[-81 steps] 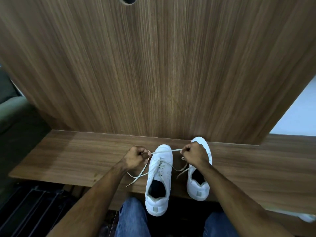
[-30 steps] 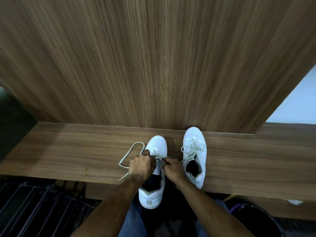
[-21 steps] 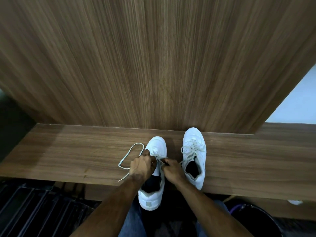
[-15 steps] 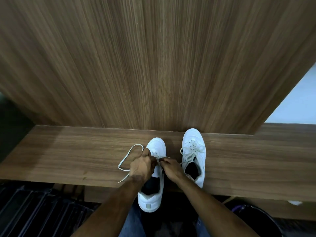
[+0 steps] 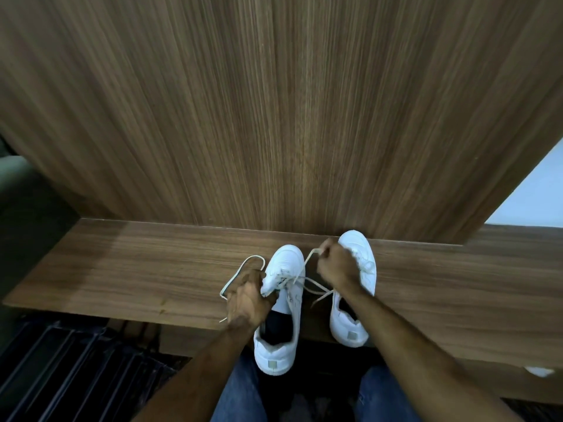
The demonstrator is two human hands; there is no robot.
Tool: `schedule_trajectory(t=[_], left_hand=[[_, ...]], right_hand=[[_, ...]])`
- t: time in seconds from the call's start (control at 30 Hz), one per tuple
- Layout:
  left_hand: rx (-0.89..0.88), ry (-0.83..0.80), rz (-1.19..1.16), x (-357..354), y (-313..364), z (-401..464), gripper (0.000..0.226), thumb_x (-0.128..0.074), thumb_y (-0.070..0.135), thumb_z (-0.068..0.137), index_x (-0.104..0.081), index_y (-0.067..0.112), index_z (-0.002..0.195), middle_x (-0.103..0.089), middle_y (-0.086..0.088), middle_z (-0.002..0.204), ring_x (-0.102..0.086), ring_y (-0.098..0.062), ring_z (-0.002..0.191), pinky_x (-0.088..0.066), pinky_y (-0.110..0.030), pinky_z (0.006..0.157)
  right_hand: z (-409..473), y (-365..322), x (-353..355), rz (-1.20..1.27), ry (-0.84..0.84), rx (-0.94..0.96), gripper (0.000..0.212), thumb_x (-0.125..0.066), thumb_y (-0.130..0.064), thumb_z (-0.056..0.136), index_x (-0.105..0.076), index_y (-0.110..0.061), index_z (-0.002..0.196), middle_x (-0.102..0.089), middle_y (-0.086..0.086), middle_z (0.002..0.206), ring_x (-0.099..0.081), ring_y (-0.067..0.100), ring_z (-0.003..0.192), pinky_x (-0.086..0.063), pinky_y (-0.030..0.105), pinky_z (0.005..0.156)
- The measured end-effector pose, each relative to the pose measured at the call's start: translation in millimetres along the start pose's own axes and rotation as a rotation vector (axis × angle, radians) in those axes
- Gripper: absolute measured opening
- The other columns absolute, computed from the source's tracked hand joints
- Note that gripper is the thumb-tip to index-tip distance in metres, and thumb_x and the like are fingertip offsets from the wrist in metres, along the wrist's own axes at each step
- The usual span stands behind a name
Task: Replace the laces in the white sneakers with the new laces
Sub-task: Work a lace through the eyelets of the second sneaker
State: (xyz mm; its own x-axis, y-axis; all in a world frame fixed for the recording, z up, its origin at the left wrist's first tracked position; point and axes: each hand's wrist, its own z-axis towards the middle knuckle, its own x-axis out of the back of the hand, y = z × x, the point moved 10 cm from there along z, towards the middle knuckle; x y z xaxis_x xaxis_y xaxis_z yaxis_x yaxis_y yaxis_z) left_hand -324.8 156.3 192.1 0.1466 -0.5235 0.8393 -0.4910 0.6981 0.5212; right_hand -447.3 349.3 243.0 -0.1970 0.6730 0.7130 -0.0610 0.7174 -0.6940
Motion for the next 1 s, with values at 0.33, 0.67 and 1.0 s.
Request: schedule_trajectory(t=[0.33,0.67,1.0], left_hand=[[0.119,-0.081,0.011,-8,-6,0,0.031,-0.058,0.060,0.078,-0.069,0.038,0.096,-0.070,0.000,0.103,-0.063,-0.026,0.103,-0.049,-0.031,0.085],[0.114,-0.051,0.120,-4,2,-5,0.027,-0.059,0.050,0.085,-0.070,0.033,0.102,-0.069,-0.003,0.109,-0.063,-0.027,0.107,-0.048,-0.031,0.087],[0.143,-0.064,0.107,-4,0,-6,0.028,-0.059,0.050,0.085,-0.070,0.033,0.105,-0.069,-0.004,0.110,-0.063,-0.027,0.106,-0.048,-0.031,0.087]], right_hand=[[-11,-24,65,-0.052,0.311,0.180,0.016,-0.056,-0.012,0.085,-0.061,-0.021,0.096,-0.054,-0.001,0.107,-0.058,0.020,0.093,-0.048,0.034,0.069],[-45,-8,-80,-0.495,-0.279,0.253,0.033,-0.050,-0.022,0.088,-0.059,-0.021,0.119,-0.052,0.003,0.123,-0.061,0.032,0.109,-0.051,0.042,0.084],[3,-12,20,0.455,0.129,0.033,0.029,-0.057,-0.010,0.087,-0.066,-0.032,0.069,-0.068,-0.010,0.075,-0.062,0.016,0.075,-0.050,0.035,0.074]])
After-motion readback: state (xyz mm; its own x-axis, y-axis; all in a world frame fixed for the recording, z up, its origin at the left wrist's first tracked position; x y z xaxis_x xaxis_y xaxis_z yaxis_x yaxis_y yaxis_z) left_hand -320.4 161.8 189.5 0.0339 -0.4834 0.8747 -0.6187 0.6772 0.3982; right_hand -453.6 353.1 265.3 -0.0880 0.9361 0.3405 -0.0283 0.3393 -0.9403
